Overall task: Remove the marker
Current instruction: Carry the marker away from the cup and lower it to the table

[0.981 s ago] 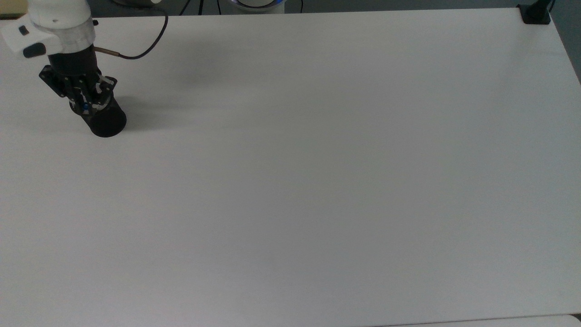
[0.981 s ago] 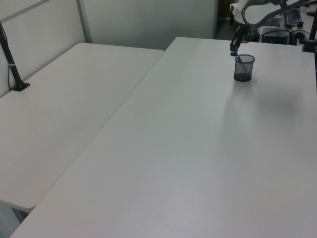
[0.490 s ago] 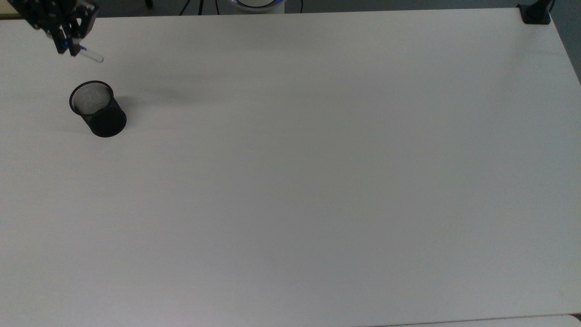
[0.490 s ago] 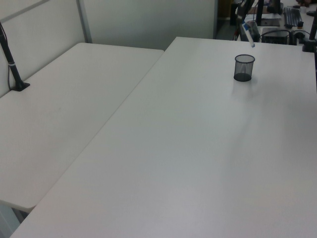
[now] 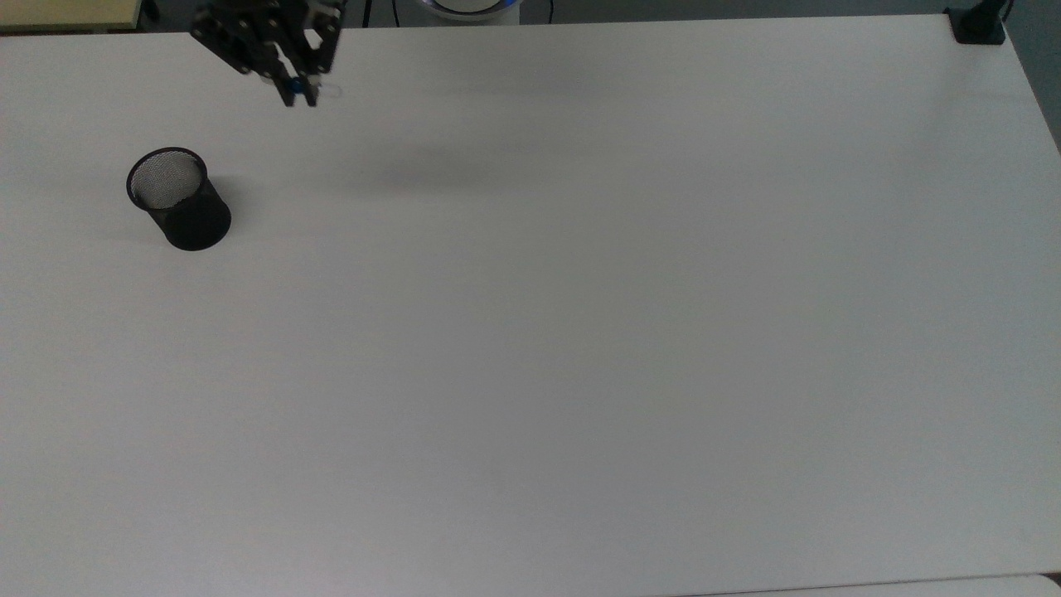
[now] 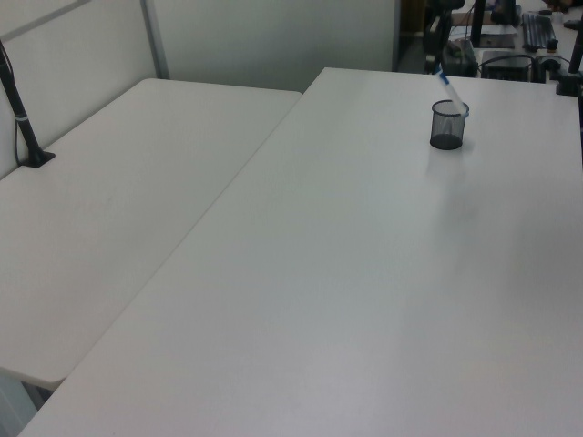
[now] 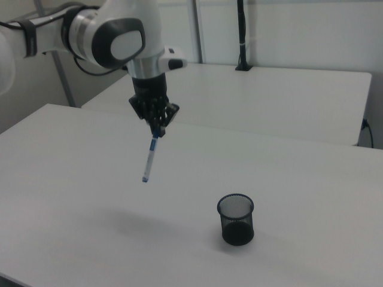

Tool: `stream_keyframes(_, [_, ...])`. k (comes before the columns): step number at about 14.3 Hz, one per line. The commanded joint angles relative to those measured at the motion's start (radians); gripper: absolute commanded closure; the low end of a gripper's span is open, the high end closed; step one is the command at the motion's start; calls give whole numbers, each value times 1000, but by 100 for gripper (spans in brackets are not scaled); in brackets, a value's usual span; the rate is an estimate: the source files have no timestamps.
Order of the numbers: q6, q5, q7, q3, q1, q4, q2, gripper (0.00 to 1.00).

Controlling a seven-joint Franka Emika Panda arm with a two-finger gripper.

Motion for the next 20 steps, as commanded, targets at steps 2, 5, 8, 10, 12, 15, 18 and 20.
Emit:
stream_keyframes(2, [-4, 6, 93, 27, 73, -30, 124, 99])
stream_keyframes(5, [43, -9, 107, 29, 122, -82, 153, 99])
stream_keyframes(8, [200, -81, 171, 29, 139, -168, 190, 99])
stream_keyframes(10, [284, -110, 236, 29, 145, -168, 240, 99])
stream_keyframes(12, [329, -158, 293, 30, 168, -170, 280, 99])
stream_keyframes(15, [370, -172, 336, 30, 169, -170, 309, 96])
stream_keyframes(18, [370, -172, 337, 32, 168, -164, 309, 28])
stream_keyframes(20, [367, -172, 337, 32, 166, -162, 302, 0])
